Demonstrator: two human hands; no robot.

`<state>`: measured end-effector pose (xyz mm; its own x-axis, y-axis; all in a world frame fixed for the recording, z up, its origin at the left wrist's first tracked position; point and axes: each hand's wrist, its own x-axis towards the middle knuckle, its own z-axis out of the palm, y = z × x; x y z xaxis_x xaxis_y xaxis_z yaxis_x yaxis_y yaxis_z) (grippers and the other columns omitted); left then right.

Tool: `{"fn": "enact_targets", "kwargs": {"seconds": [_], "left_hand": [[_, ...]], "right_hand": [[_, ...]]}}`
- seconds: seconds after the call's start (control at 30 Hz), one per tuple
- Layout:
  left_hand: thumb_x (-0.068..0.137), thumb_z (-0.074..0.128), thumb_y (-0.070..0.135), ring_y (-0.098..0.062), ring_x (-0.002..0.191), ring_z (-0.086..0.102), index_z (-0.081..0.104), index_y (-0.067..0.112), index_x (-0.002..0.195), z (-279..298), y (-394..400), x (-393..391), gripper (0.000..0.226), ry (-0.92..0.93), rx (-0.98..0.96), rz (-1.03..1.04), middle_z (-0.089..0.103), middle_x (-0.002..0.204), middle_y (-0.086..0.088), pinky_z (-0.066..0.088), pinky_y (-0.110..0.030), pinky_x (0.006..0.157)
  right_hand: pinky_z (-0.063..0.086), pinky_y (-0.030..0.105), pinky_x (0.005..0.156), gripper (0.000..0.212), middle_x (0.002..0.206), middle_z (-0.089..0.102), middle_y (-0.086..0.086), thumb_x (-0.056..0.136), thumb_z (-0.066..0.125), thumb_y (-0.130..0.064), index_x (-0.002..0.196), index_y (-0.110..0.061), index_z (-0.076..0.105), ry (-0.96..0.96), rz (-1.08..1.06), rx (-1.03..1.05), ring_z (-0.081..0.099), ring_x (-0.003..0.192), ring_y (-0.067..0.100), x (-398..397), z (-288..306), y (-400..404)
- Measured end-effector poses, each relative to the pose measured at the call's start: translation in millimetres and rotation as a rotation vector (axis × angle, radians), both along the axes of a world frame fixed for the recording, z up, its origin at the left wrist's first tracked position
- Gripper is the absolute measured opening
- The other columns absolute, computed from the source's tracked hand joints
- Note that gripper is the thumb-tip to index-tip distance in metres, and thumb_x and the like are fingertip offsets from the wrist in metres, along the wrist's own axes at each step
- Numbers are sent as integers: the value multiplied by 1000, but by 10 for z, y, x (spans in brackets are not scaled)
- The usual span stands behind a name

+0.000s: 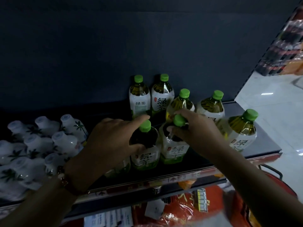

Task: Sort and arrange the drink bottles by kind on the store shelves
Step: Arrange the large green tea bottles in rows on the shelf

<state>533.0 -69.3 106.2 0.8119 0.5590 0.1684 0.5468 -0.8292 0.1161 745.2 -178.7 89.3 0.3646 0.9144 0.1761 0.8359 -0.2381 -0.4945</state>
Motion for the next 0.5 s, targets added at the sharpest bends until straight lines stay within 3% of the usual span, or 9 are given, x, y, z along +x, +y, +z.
{"fn": "enact_targets", "kwargs": {"seconds": [0.17, 0.27, 0.33, 0.4, 0.43, 0.5], "left_hand": [[67, 81, 57, -17, 66, 63, 51, 27, 144, -190, 65, -58, 88, -106, 191, -44, 64, 69, 12, 42, -28, 63], [77, 54, 65, -20, 93, 67, 51, 26, 144, -260, 96, -88, 77, -149, 209, -61, 73, 99, 8, 48, -35, 78], [81, 48, 64, -22, 117, 59, 47, 27, 146, -306, 77, -135, 75, -192, 179, -34, 67, 125, 5, 44, -39, 92], [86, 50, 59, -24, 135, 44, 43, 26, 149, -365, 35, -226, 72, -275, 110, 8, 53, 144, 0, 36, -41, 106], [88, 52, 56, -23, 141, 37, 40, 25, 151, -401, 10, -287, 71, -324, 68, 42, 45, 151, -2, 32, -39, 110], [89, 58, 52, -16, 144, 29, 33, 29, 153, -492, -53, -434, 73, -412, -26, 145, 33, 157, 1, 30, -35, 110]], "right_hand": [[55, 31, 67, 36, 86, 68, -13, 81, 62, -62, 101, -33, 66, 70, 110, -121, 64, 75, 3, 86, 252, 83], [47, 23, 63, 32, 86, 67, -18, 87, 52, -64, 99, -37, 66, 198, 103, -51, 62, 70, -7, 304, 493, 258], [49, 29, 81, 38, 112, 64, -14, 90, 57, -54, 123, -34, 60, 91, 52, -43, 63, 95, 1, 563, 532, 458], [41, 37, 104, 59, 142, 50, -1, 90, 61, -47, 144, -33, 42, -58, 84, -280, 49, 128, 21, 789, 457, 648], [38, 38, 105, 61, 146, 46, 2, 89, 62, -46, 145, -34, 39, -87, 105, -379, 45, 131, 25, 866, 409, 715], [43, 35, 92, 50, 131, 56, 3, 87, 66, -45, 133, -33, 49, -135, 143, -402, 53, 118, 26, 928, 370, 796]]}}
